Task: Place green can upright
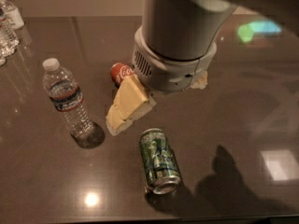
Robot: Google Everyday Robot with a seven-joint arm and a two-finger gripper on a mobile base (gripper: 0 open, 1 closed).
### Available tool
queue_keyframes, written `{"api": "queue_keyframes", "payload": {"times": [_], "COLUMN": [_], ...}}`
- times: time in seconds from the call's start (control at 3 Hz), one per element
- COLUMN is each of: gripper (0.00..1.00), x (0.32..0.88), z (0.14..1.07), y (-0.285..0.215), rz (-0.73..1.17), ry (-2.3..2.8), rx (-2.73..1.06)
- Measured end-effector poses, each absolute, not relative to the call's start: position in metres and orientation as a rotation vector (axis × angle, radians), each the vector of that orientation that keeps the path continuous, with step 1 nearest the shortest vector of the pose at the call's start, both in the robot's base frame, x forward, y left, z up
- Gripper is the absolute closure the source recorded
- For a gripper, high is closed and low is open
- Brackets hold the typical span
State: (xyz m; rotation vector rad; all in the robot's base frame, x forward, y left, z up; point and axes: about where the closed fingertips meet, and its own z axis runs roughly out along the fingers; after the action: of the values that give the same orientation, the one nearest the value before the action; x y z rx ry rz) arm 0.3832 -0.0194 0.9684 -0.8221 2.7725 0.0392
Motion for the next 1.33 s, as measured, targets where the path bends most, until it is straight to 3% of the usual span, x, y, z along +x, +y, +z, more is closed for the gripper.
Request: {"api": "queue_keyframes", "payload": {"times": [1.33], "gripper": [0.0], "x": [0.396], "z": [0.872], "y": [-0.036], "rz": [-0.026], "ry": [3.059], "rx": [-0.65]}}
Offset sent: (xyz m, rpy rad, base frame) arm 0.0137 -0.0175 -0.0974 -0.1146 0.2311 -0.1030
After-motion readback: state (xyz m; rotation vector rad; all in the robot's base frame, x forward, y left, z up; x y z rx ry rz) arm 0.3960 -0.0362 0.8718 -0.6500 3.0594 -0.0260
